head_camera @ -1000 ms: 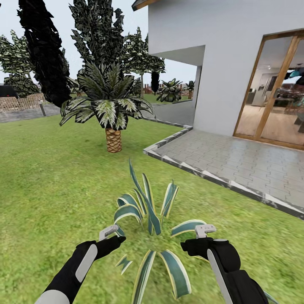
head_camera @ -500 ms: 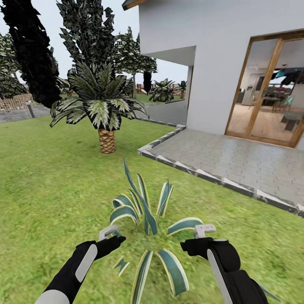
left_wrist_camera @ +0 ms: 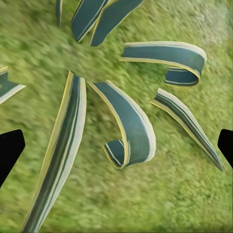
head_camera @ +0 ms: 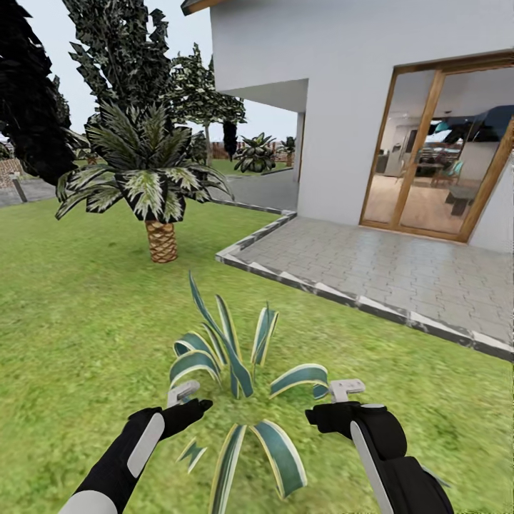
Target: Take the three Easter eggs out of the wicker basket on the lawn in the garden, then place them on the lawn next to a single tree (choose any tree) so that all three eggs are next to the same tree and none are left in the basket.
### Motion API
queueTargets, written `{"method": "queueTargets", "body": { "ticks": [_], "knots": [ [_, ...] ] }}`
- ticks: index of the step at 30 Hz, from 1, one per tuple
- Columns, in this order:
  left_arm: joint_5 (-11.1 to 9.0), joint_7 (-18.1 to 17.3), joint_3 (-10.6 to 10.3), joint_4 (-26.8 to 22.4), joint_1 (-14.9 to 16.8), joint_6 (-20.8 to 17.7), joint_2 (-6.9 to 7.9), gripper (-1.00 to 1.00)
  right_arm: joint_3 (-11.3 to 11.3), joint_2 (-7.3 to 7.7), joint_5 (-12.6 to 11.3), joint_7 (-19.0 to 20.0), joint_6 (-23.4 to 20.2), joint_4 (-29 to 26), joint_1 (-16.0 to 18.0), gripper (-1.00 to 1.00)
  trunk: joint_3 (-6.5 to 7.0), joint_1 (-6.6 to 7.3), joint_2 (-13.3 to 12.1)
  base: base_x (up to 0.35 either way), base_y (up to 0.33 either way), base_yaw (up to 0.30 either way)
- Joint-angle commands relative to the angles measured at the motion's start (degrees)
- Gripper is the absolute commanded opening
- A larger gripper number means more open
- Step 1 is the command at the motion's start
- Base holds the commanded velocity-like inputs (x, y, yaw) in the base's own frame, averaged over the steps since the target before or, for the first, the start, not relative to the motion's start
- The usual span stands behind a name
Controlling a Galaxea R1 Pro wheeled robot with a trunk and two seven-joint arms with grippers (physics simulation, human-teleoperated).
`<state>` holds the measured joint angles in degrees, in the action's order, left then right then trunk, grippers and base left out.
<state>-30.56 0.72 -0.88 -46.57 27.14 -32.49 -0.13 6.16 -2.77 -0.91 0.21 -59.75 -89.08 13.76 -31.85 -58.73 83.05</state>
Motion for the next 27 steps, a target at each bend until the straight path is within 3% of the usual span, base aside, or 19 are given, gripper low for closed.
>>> {"method": "queueTargets", "body": {
  "ticks": [1,18,27],
  "knots": [
    [-0.20,0.08,0.00,-0.05,0.02,-0.23,0.02,1.00,-0.01,0.01,-0.06,0.01,-0.25,-0.04,0.04,1.00,-0.06,0.00,0.03,0.000,0.000,-0.057],
    [-0.20,0.05,0.02,-0.01,0.02,-0.25,0.06,1.00,-0.02,0.03,-0.06,0.03,-0.25,-0.04,0.04,1.00,-0.06,0.00,0.03,0.000,0.006,-0.029],
    [-0.20,-0.01,0.01,-0.01,0.02,-0.29,0.16,1.00,-0.01,0.04,-0.06,0.00,-0.25,-0.04,0.04,1.00,-0.06,0.00,0.03,0.000,0.217,-0.001]
  ]
}}
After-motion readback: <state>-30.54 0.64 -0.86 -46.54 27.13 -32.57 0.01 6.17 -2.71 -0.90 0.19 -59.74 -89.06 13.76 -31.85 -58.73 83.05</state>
